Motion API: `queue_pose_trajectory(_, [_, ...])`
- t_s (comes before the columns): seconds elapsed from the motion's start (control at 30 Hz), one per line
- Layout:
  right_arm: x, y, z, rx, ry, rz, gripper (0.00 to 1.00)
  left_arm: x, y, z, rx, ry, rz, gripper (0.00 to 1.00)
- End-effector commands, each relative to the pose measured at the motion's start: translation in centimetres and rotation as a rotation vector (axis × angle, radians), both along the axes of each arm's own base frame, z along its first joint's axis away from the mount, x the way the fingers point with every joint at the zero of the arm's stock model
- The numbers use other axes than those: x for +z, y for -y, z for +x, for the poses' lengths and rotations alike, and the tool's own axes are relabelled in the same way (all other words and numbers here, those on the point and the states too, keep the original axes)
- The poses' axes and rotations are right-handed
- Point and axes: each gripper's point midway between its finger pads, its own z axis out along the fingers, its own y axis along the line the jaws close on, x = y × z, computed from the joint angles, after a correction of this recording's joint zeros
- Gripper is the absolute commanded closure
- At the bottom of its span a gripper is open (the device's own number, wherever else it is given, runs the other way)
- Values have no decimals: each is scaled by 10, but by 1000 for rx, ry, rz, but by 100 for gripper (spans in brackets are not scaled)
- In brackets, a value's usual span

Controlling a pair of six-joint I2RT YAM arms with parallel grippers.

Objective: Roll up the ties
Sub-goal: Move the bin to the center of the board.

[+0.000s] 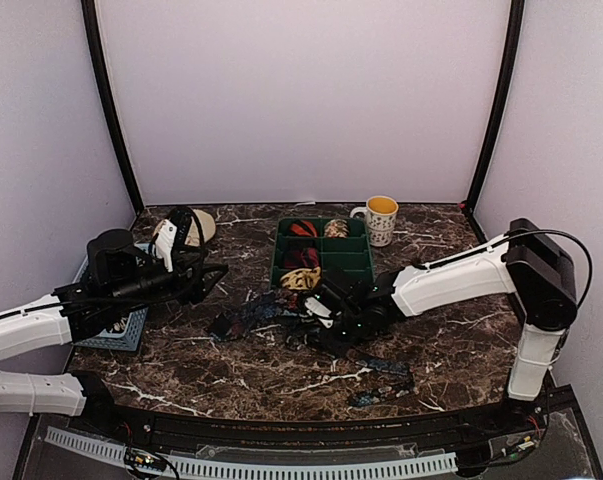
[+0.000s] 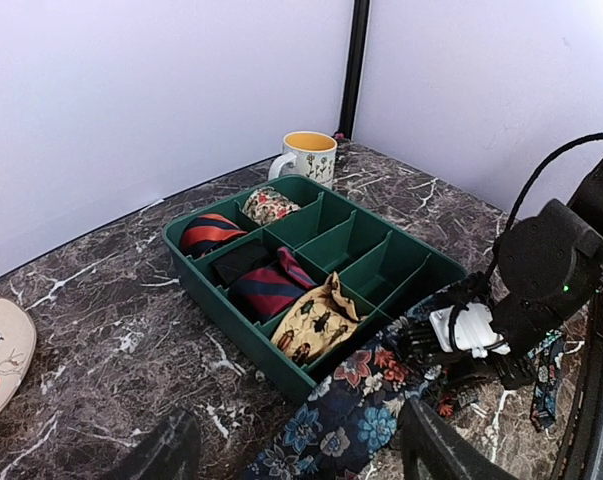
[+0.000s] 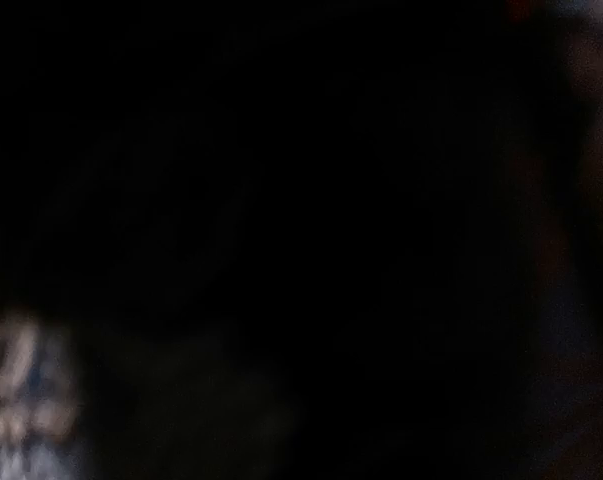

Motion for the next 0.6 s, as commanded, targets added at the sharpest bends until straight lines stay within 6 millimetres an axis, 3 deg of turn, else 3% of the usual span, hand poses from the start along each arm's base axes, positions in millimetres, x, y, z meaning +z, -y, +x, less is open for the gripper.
queue_pose_trajectory(0.0, [-14, 7, 51, -74, 60, -13, 100, 3, -7, 9, 71, 16, -43, 30])
queue_pose_trajectory(0.13, [-5, -7, 110, -137, 119, 27, 100, -3, -12, 17, 128, -11, -35, 30])
queue_pose_trajectory(0.27, [11, -15, 140, -155, 153, 59, 100, -5, -18, 24, 179, -31, -46, 30])
queue_pose_trajectory(0.37, [31, -32, 129, -90, 122, 128, 100, -7, -19, 27, 184, -42, -46, 30])
queue_pose_trajectory(0.5, [68, -57, 78, 70, 52, 261, 100, -20, -19, 32, 197, -76, -6, 27])
queue_pose_trajectory(0.57, [79, -60, 53, 129, 12, 297, 100, -30, -19, 38, 210, -108, 35, 26])
